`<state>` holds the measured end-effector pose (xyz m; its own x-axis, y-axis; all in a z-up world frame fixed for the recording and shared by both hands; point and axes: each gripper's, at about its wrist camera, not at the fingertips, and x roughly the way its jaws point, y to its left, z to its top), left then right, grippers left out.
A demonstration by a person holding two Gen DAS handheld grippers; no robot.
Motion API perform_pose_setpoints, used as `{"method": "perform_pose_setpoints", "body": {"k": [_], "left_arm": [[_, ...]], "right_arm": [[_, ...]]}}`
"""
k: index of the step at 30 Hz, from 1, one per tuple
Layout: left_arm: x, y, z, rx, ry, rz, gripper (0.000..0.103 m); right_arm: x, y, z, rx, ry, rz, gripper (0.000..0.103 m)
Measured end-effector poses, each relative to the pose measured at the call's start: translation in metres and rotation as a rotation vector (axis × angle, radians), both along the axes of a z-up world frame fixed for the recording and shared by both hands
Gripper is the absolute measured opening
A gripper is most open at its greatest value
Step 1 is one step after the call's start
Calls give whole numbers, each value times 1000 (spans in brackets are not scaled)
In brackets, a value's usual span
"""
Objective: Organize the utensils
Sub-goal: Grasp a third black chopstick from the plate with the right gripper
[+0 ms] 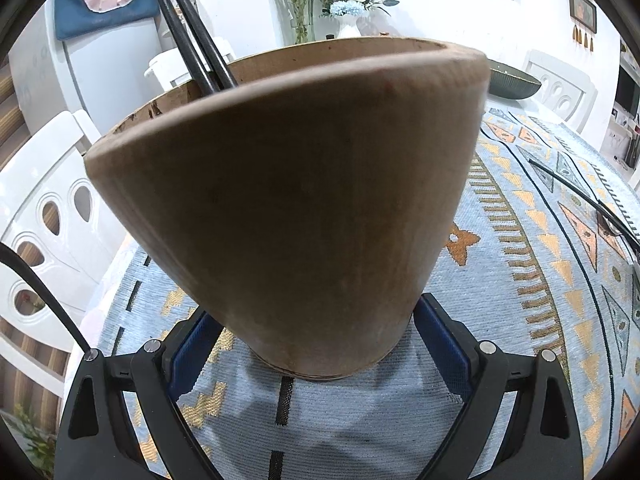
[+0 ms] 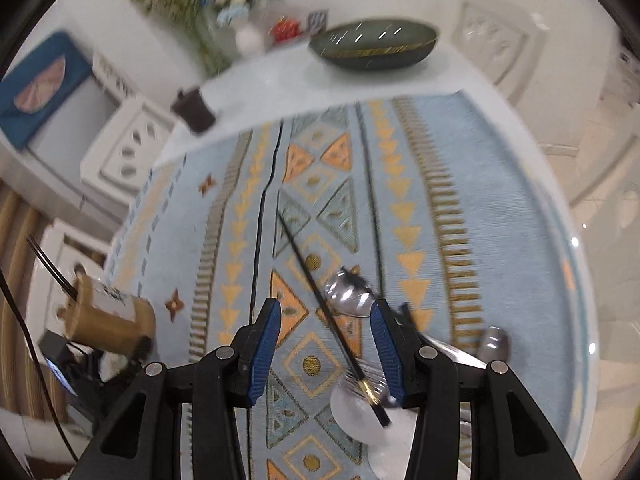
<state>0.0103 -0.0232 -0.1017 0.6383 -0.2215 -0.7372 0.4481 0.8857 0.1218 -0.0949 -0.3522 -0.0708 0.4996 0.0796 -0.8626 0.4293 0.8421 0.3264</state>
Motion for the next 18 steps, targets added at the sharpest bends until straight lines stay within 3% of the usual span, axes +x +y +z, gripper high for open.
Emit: {"method": "perform_pose_setpoints", "body": {"k": [3, 10, 18], "left_arm": [[1, -2, -2, 11, 4, 1, 95], [3, -5, -3, 7, 7, 1, 95], [6, -2, -6, 7, 15, 2, 95]], "right_arm": [[28, 4, -21, 17, 55, 52, 45], [74, 12, -48, -63, 149, 145, 45], [96, 14, -67, -92, 201, 147, 45]]}}
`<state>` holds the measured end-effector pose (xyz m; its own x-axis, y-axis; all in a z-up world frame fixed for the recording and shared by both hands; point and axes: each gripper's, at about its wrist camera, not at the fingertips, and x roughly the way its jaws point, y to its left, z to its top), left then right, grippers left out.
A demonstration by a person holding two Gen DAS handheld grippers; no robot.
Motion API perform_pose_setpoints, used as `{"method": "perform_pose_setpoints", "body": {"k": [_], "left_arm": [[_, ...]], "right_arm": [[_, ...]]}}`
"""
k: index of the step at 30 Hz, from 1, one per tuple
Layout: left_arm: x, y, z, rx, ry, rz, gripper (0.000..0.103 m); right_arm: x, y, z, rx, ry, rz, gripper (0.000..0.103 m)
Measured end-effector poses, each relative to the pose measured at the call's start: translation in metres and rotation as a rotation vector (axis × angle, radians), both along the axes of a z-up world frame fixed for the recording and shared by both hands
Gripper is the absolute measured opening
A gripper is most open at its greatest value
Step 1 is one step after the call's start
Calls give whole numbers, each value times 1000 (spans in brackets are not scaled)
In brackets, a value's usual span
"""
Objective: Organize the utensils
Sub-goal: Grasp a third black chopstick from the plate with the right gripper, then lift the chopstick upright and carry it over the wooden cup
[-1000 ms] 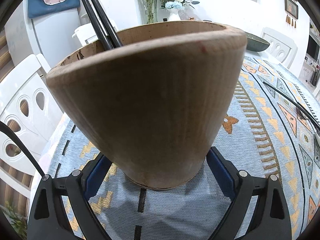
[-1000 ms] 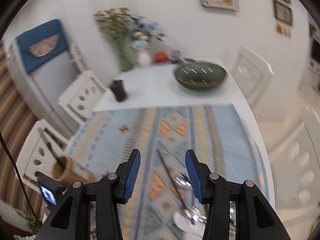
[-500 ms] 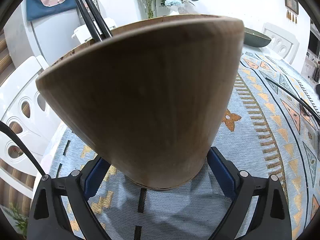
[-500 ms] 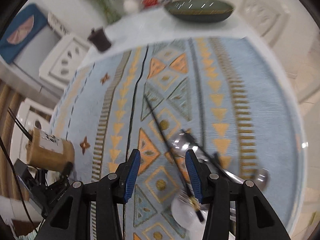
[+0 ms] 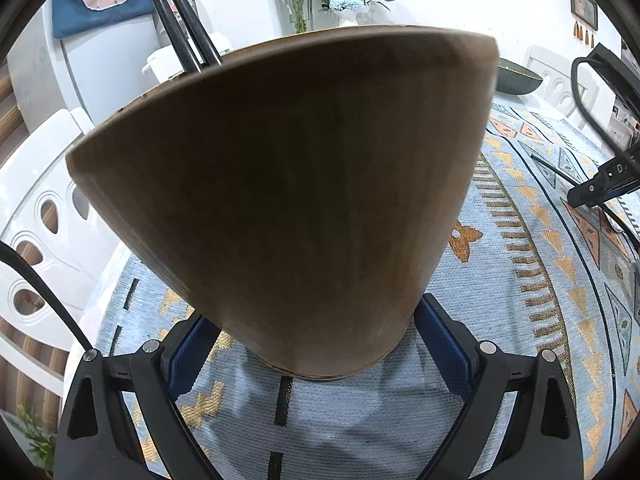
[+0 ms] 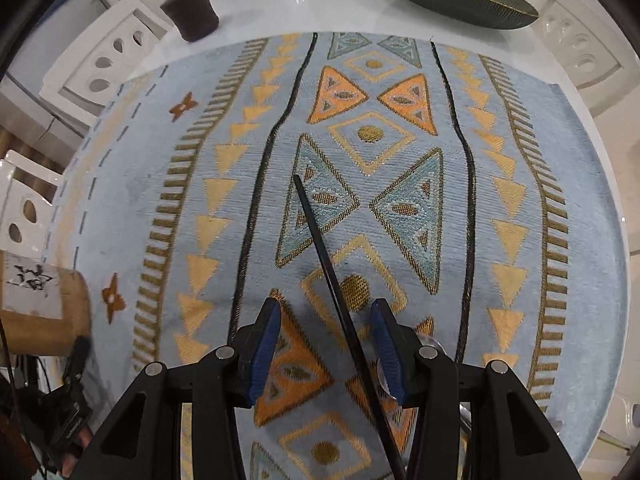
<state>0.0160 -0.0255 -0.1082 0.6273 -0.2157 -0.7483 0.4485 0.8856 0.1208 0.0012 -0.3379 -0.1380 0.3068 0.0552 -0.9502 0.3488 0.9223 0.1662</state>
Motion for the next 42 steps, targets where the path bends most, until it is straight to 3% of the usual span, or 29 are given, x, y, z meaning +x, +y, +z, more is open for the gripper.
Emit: {"method": "perform_pose_setpoints", "body": {"k": [4, 6, 8, 13, 15, 23, 30, 42], "left_arm": [[0, 0, 0, 0, 0, 0, 95], [0, 0, 0, 0, 0, 0, 95], [0, 0, 0, 0, -1, 0, 95], [0, 1, 1, 2, -3, 0, 95], [0, 1, 1, 2, -3, 1, 95], [-1, 0, -1, 9, -4, 0, 95], [0, 0, -2, 8, -3, 0, 95], [-2, 1, 0, 6, -11, 0, 94]], "right_arm": [[4, 9, 0, -88, 20, 31, 33], [3, 11, 1, -112, 16, 42, 19], [3, 15, 0, -139, 10, 45, 11], [-6, 17, 7, -150, -25, 40, 10], [-15, 17, 17, -131, -66, 31, 5], [-50, 31, 67, -148, -239, -6, 4], [-71, 47, 104, -145, -337, -56, 4], [-67, 102, 170, -251, -465, 58, 4]]}}
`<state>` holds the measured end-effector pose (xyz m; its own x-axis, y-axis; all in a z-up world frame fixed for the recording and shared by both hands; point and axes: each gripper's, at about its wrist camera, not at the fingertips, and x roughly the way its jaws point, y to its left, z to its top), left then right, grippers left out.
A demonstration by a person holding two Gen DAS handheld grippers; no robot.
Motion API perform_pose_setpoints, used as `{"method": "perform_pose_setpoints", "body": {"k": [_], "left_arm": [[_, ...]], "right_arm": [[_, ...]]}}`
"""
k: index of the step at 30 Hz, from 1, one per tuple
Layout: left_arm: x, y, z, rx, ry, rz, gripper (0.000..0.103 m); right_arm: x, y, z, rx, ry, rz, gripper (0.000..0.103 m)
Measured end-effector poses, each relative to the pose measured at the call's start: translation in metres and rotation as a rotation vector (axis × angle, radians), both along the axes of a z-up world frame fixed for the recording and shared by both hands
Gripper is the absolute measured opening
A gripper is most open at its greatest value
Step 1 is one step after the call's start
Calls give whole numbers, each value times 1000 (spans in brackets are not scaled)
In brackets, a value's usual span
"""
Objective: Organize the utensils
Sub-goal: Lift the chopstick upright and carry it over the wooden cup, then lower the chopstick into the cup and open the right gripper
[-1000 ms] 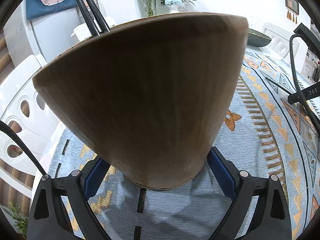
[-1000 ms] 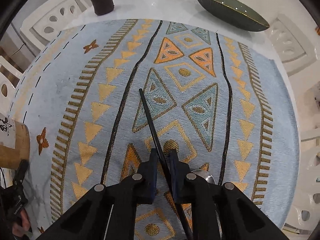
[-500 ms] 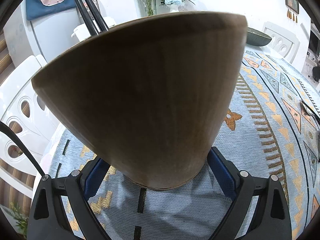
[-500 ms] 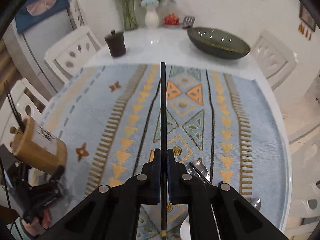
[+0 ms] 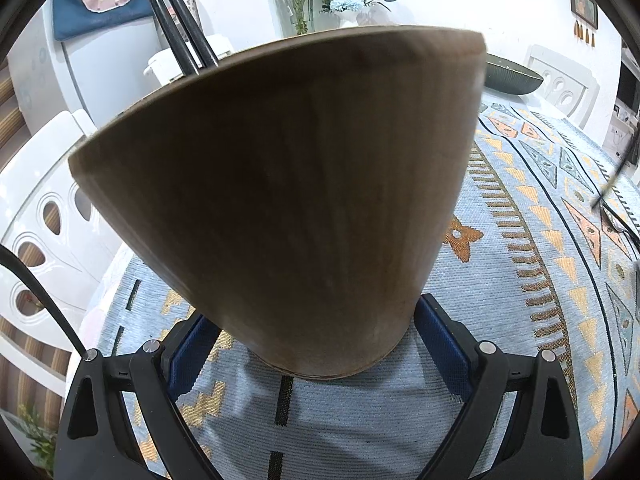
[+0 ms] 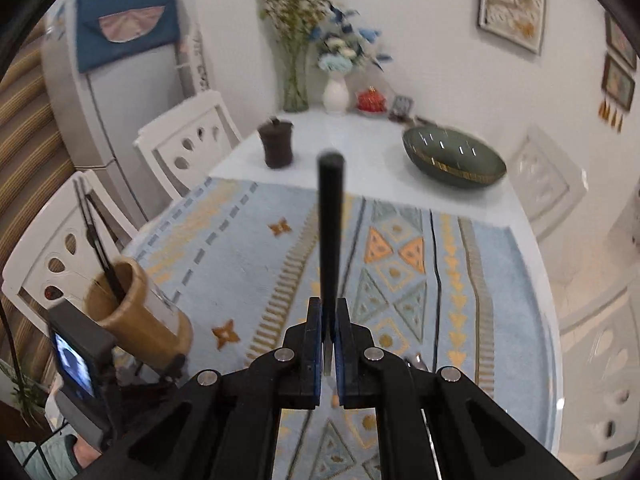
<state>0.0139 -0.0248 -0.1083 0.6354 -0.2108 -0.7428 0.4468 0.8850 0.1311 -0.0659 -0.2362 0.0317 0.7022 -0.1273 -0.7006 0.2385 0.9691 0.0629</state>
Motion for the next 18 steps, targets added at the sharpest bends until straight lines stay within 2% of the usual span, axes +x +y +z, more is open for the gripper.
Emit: {"method": "perform_pose_setpoints", "body": {"k": [5, 10, 14, 18], "left_arm": [[0, 0, 0, 1, 0, 0, 94], [-1, 0, 0, 1, 1, 0, 94], [-1, 0, 0, 1, 1, 0, 94], [-1, 0, 0, 1, 1, 0, 94]], "right_arm": [[6, 21, 46, 20, -108, 51, 4], [12, 43, 98, 100, -239, 137, 4], [22, 60, 118, 155, -286, 197, 4], [40, 83, 119, 173, -277, 243, 4]]}}
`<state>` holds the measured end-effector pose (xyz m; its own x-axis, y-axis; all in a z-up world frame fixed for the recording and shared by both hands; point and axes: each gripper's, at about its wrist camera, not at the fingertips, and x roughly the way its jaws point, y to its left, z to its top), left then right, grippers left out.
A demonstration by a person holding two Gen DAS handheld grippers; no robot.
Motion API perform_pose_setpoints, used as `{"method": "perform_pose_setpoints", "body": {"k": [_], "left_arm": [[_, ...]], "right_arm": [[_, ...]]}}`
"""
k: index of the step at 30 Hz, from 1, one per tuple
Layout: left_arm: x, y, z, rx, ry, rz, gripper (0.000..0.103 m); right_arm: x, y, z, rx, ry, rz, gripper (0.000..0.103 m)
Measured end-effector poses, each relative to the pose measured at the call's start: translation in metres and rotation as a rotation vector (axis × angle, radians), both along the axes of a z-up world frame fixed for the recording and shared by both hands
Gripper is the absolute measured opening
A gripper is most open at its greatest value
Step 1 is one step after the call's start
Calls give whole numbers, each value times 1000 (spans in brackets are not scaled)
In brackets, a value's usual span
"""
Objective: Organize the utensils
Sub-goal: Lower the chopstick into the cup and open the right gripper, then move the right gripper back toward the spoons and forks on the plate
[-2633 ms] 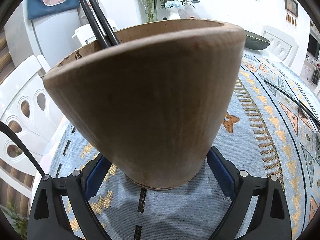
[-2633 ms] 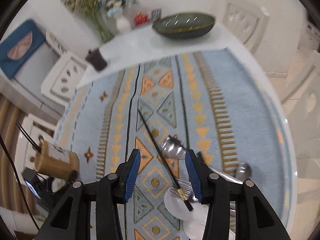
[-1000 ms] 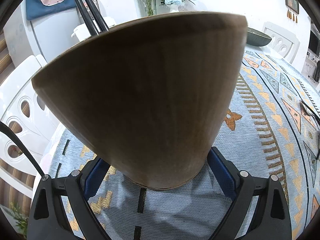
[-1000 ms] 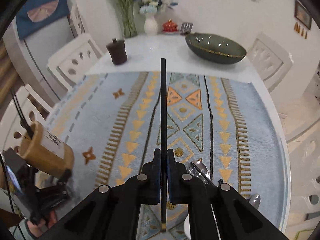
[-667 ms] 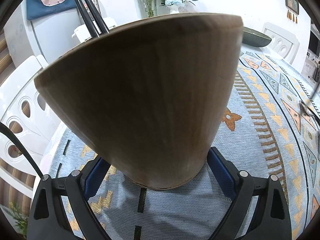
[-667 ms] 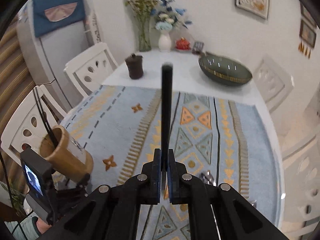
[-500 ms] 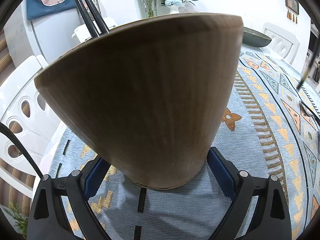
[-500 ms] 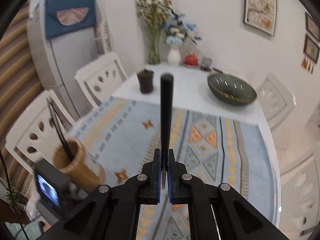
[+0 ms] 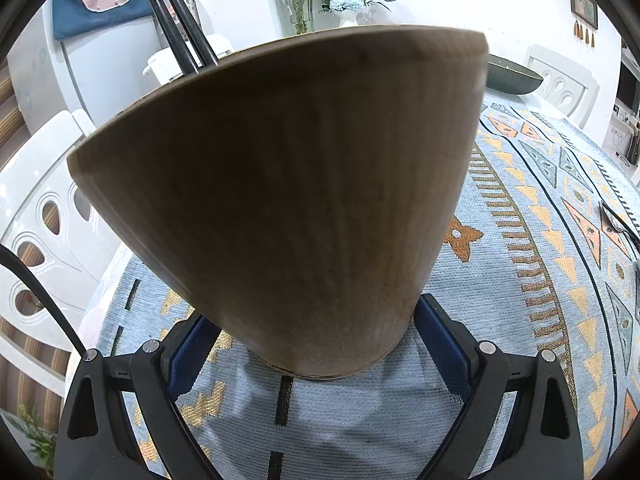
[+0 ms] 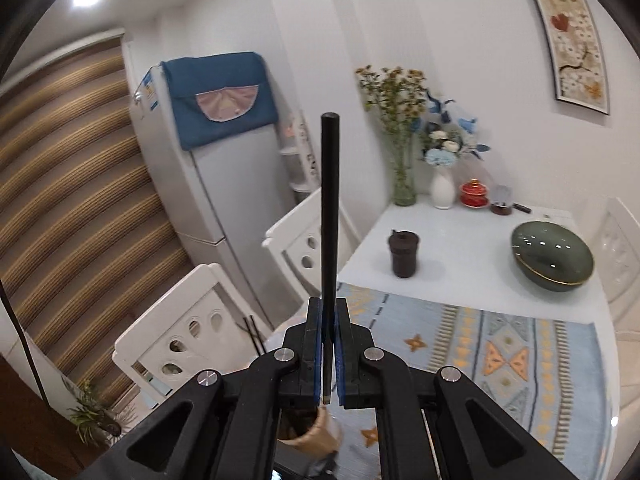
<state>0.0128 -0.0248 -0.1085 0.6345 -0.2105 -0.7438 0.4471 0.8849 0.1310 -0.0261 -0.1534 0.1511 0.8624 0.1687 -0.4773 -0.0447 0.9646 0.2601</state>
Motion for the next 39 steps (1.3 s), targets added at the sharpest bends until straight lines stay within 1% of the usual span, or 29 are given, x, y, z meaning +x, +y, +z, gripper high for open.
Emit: {"method": "perform_pose_setpoints", "body": {"k": [4, 8, 14, 15, 17, 19, 22, 23, 24, 26, 27, 31, 34, 36, 37, 38, 39], "left_arm": [[0, 0, 0, 0, 0, 0, 94], [0, 0, 0, 0, 0, 0, 94], [0, 0, 0, 0, 0, 0, 94], [0, 1, 0, 0, 0, 0, 94], [0, 0, 0, 0, 0, 0, 94], [0, 0, 0, 0, 1, 0, 94], [0, 0, -1, 0, 1, 0, 94], [0, 0, -1, -1, 1, 0, 94], [0, 0, -1, -1, 1, 0, 94], [0, 0, -1, -1, 1, 0, 94], [0, 0, -1, -1, 1, 0, 94], [0, 0, -1, -1, 2, 0, 94], [0, 0, -1, -1, 2, 0, 94], [0, 0, -1, -1, 2, 0, 94], [0, 0, -1, 0, 1, 1, 94], [0, 0, -1, 0, 1, 1, 94], [0, -1, -1, 1, 1, 1, 94]], "right_arm": [[15, 15, -14, 2, 42, 41, 4], [29, 30, -33, -26, 107, 70, 4], [54, 50, -70, -55, 284, 141, 4], [62, 53, -77, -44, 325, 151, 5], [72, 53, -83, -17, 361, 145, 5], [77, 51, -83, 2, 359, 135, 6], [77, 45, -78, 25, 340, 122, 13], [73, 41, -76, 32, 322, 121, 18], [68, 40, -71, 31, 306, 118, 26], [57, 33, -65, 31, 275, 102, 34], [52, 30, -62, 36, 262, 94, 37], [31, 13, -55, 66, 221, 52, 38], [9, 0, -52, 60, 190, 1, 41], [-5, -8, -52, 40, 169, -34, 53], [-15, -13, -55, 24, 158, -60, 55], [-23, -18, -58, 12, 155, -79, 61], [-33, -24, -64, 0, 158, -102, 63]]}}
